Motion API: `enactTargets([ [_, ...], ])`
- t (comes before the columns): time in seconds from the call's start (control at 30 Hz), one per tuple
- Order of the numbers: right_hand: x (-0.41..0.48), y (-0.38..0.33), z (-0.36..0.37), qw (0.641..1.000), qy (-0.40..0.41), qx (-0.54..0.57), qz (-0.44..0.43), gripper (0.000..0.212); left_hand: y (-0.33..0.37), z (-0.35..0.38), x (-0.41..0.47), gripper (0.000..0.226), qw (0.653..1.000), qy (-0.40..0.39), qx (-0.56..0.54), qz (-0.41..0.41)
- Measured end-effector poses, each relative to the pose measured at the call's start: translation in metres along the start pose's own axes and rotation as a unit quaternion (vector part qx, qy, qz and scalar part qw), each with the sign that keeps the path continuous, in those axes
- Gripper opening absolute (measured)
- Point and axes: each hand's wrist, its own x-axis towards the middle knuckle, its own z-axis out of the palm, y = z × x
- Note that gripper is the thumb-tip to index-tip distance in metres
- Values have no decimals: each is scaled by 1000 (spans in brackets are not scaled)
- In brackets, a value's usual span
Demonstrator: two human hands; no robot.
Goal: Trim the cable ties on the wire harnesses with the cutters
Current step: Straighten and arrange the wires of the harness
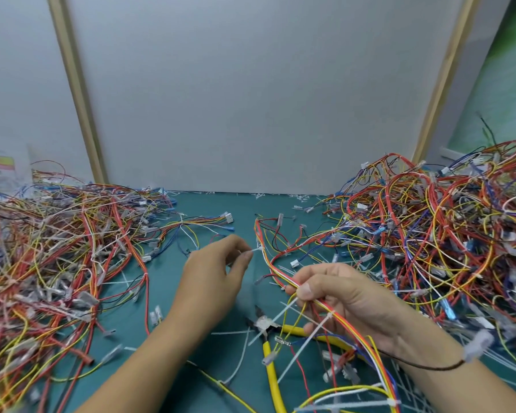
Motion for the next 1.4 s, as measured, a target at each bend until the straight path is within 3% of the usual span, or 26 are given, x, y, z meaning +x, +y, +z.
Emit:
enactTargets([
  [0.17,0,-1,-3,997,-5,-81,6,26,3,1,-3,10,999,-22,-29,26],
  [0.27,8,2,-3,978,124,-167,-19,45,9,2,-7,9,995,-50,-41,75],
  [0.37,15,10,-3,968,185,-167,-39,37,14,4,-11,8,988,-80,-44,126],
  [0.57,18,12,-2,975,163,-146,-46,16,15,4,-15,5,980,-111,-26,160],
  [0.73,15,8,-7,981,125,-148,-19,11,15,4,-14,7,981,-100,-5,166],
  [0.87,17,11,-6,980,109,-165,-24,21,14,4,-14,14,982,-104,-18,154],
  [1.0,18,12,-5,982,127,-132,-37,14,13,5,-14,11,979,-115,-33,162],
  [1.4,18,14,-6,980,145,-131,-39,21,13,6,-15,13,976,-133,-43,164],
])
